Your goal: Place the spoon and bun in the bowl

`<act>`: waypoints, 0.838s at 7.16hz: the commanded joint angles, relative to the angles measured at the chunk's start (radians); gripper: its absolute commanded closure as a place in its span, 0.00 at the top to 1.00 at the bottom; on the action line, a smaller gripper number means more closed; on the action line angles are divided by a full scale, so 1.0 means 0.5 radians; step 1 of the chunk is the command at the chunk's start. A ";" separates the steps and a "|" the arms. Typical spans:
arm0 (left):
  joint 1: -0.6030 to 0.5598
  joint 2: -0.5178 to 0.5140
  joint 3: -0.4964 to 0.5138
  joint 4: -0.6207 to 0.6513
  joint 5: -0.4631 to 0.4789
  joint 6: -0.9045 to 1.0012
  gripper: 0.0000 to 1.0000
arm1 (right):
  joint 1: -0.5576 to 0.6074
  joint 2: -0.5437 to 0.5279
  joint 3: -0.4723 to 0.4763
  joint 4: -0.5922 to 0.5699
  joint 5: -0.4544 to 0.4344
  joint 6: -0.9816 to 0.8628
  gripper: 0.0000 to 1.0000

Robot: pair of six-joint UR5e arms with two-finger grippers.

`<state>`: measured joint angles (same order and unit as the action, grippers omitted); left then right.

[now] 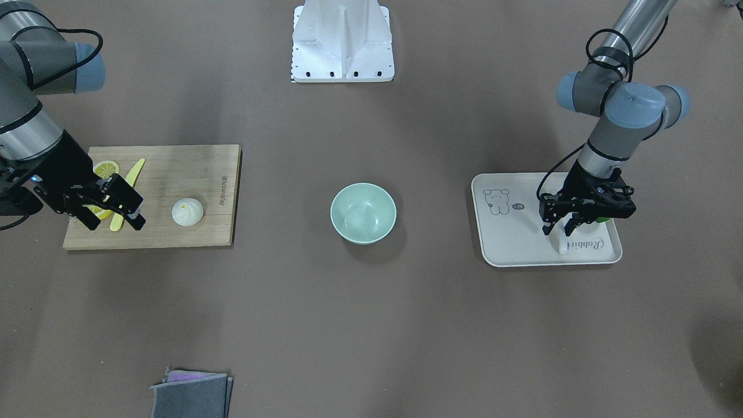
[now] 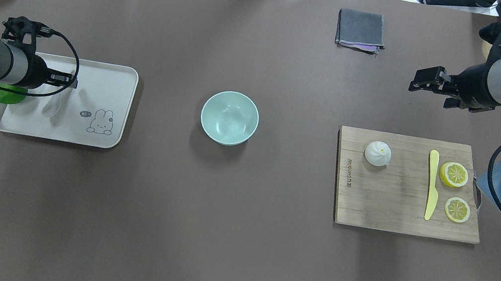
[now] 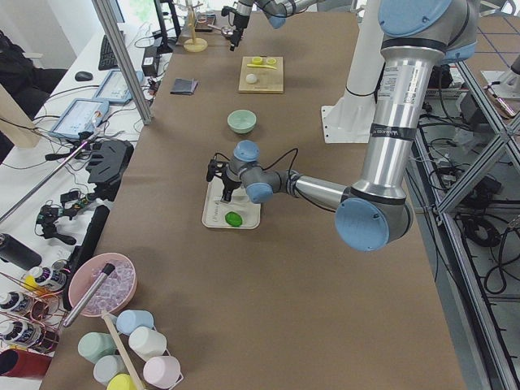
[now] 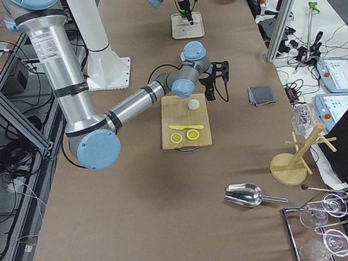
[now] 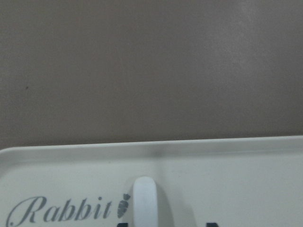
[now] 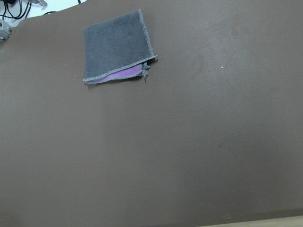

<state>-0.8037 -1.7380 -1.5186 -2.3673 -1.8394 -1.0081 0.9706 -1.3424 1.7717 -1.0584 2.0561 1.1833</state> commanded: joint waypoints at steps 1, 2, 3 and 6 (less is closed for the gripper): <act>-0.003 0.000 0.000 0.001 0.003 0.000 0.53 | -0.005 0.000 -0.006 0.000 -0.004 0.002 1.00; -0.003 0.003 0.000 0.001 0.006 0.058 0.49 | -0.002 0.000 0.006 0.000 0.002 0.005 1.00; -0.003 0.027 0.000 0.001 0.009 0.104 0.32 | -0.005 0.000 0.006 0.000 0.002 0.017 1.00; -0.018 0.034 -0.012 -0.005 0.013 0.093 0.00 | 0.001 -0.012 0.009 0.003 0.005 0.020 1.00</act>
<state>-0.8082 -1.7220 -1.5209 -2.3683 -1.8334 -0.9601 0.9698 -1.3468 1.7760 -1.0575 2.0580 1.1930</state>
